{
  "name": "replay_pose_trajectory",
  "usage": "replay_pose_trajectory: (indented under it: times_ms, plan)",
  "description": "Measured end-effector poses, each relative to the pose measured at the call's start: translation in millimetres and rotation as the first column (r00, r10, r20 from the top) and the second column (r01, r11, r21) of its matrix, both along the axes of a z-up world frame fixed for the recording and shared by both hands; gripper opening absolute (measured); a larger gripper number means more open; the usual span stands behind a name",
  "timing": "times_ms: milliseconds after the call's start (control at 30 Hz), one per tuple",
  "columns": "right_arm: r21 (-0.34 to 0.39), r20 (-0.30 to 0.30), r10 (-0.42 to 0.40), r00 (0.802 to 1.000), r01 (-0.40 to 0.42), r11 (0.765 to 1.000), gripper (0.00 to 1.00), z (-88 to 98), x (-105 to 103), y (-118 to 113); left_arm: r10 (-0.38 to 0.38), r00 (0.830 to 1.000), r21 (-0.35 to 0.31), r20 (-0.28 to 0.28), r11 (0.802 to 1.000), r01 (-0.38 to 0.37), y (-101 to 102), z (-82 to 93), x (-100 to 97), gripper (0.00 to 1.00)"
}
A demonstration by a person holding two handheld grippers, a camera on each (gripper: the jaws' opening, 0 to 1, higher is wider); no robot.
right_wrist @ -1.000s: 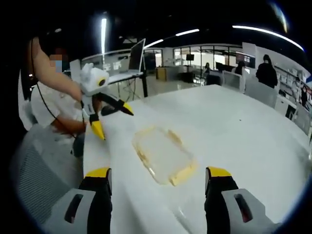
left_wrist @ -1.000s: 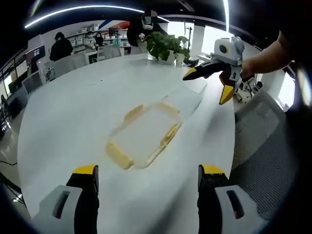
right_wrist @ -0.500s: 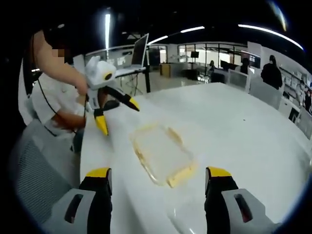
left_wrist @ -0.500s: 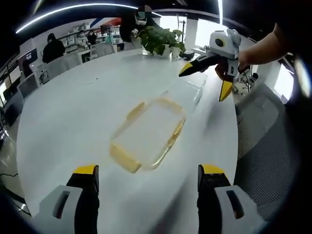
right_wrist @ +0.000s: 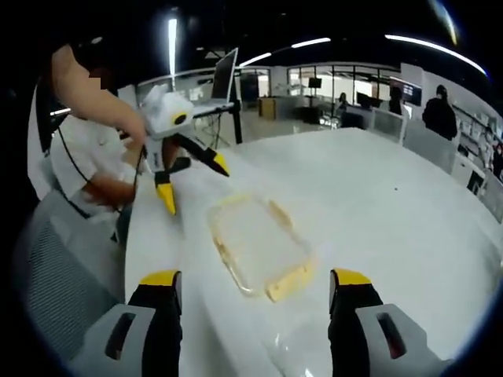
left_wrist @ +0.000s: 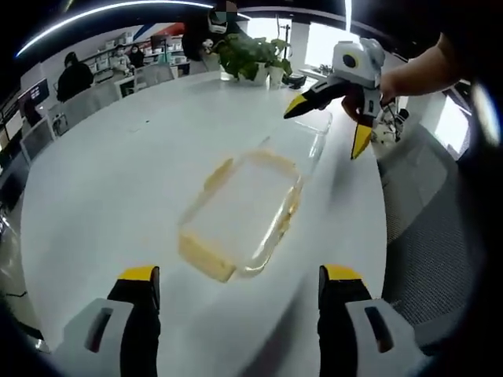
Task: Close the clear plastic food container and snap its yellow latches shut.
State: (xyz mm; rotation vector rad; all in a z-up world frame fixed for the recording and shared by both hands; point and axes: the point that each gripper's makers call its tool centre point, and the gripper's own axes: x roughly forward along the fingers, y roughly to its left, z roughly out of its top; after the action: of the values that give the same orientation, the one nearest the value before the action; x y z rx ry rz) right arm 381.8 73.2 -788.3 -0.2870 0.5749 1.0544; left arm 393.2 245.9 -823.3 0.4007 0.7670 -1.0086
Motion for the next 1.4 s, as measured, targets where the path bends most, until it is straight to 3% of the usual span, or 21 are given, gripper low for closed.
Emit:
replay_pose_trajectory:
  times_ms: [400,733,1267,1400]
  plan:
    - [-0.076,-0.028,0.064,0.998,-0.066,0.995,0.76,-12.3,2.5,2.6,-0.078,0.997,0.061,-0.010,0.995,0.079,2.5,-8.1,8.1,0.83]
    - [-0.137,-0.044,0.109,0.993,-0.114,0.984,0.73,-19.4,6.8,2.8,-0.169,0.985,0.129,-0.015,0.977,0.170,3.4,-13.4,12.3,0.83]
    - [-0.222,-0.069,0.198,0.978,-0.208,0.952,0.72,-28.5,17.9,6.9,-0.235,0.971,0.181,-0.044,0.954,0.240,2.0,-18.9,14.7,0.80]
    - [-0.258,-0.072,0.233,0.970,-0.244,0.935,0.72,-31.6,20.1,7.0,-0.249,0.967,0.190,-0.046,0.948,0.253,0.8,-20.2,14.4,0.79]
